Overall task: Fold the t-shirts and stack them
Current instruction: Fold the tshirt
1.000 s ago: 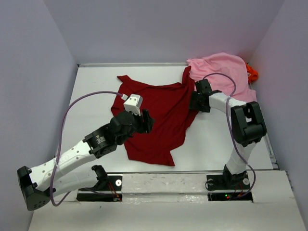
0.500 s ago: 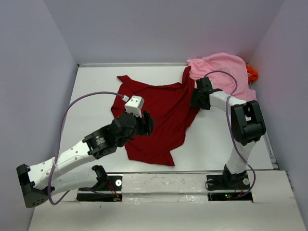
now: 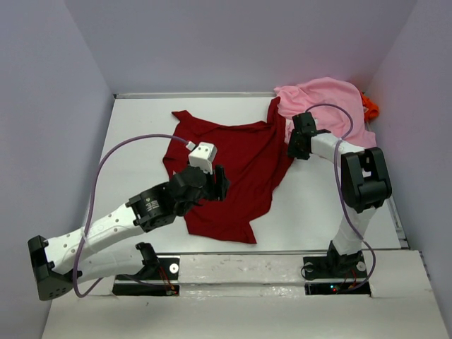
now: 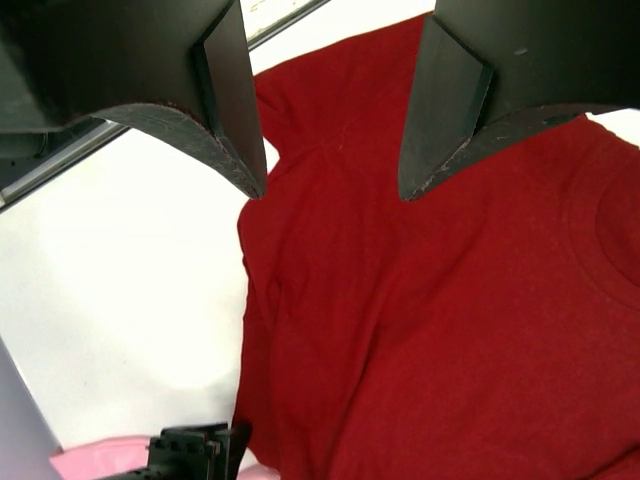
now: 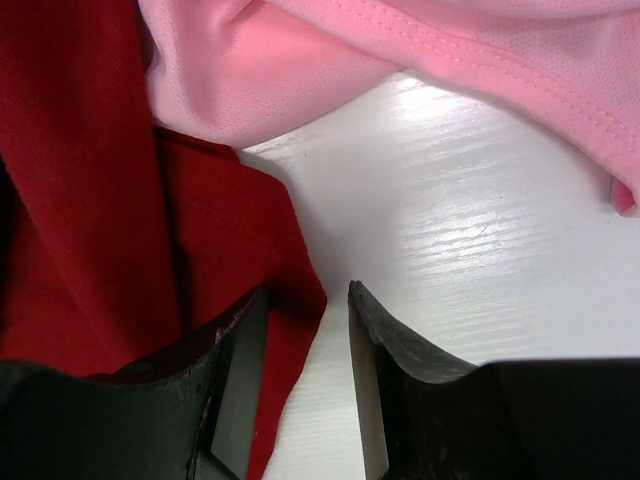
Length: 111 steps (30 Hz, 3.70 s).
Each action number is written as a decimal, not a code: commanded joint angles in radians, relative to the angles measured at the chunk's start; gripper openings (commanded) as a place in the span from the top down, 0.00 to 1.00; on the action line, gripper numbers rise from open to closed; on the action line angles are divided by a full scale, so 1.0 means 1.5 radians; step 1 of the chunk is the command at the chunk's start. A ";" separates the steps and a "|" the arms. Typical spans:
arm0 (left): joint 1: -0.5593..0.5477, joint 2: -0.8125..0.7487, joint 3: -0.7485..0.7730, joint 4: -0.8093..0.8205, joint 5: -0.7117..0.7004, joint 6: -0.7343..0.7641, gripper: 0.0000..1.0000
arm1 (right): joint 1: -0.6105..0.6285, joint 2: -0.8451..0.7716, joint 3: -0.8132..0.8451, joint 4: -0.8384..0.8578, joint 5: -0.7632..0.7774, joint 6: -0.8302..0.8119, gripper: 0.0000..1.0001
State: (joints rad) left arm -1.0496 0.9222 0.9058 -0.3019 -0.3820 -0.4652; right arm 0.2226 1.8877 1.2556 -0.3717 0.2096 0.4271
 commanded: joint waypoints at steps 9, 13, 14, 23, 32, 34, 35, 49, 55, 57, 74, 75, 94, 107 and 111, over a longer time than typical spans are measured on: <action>-0.024 -0.011 0.015 -0.007 -0.025 -0.020 0.35 | 0.000 0.007 0.007 0.050 -0.014 0.010 0.63; -0.027 -0.014 0.013 -0.014 -0.023 -0.023 0.35 | 0.000 0.012 0.008 0.056 -0.034 0.012 0.66; -0.027 -0.013 0.013 -0.017 -0.022 -0.024 0.35 | 0.000 0.013 0.007 0.058 -0.041 0.013 0.65; -0.030 0.004 0.032 -0.025 -0.025 -0.022 0.35 | 0.000 0.043 0.018 0.060 -0.075 0.021 0.72; -0.030 0.058 0.000 0.019 -0.028 -0.013 0.35 | 0.000 -0.058 -0.048 0.056 -0.036 0.025 1.00; -0.030 0.073 0.005 0.021 -0.031 -0.009 0.35 | 0.000 -0.088 -0.065 0.043 -0.019 0.023 1.00; -0.030 0.082 0.007 0.024 -0.033 -0.008 0.35 | 0.000 -0.102 -0.071 0.032 -0.007 0.025 1.00; -0.030 0.167 -0.003 0.081 0.061 0.040 0.35 | 0.000 -0.317 -0.106 -0.119 0.053 -0.008 1.00; -0.034 0.203 -0.048 0.071 0.204 0.020 0.37 | 0.000 -0.279 -0.083 -0.118 0.039 -0.001 1.00; -0.057 0.211 -0.052 0.071 0.221 0.003 0.37 | 0.000 -0.271 -0.077 -0.115 0.038 -0.002 1.00; -0.269 0.317 -0.012 0.035 0.173 -0.116 0.36 | 0.000 -0.283 -0.096 -0.086 0.027 -0.003 1.00; -0.273 0.324 -0.011 0.035 0.170 -0.118 0.36 | 0.000 -0.284 -0.096 -0.085 0.026 -0.002 1.00; -0.306 0.376 -0.020 0.017 0.065 -0.173 0.37 | 0.000 -0.300 -0.105 -0.072 0.000 -0.004 1.00; -0.306 0.453 -0.023 0.080 0.030 -0.177 0.49 | 0.000 -0.325 -0.107 -0.072 -0.013 -0.008 1.00; -0.306 0.452 -0.029 0.083 -0.005 -0.191 0.51 | 0.000 -0.329 -0.108 -0.071 -0.021 -0.010 1.00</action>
State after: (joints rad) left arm -1.5036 1.6051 0.8577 -0.2050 -0.3058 -0.7216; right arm 0.2226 1.4319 1.0912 -0.5159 0.1967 0.4282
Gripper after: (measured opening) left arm 0.489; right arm 0.031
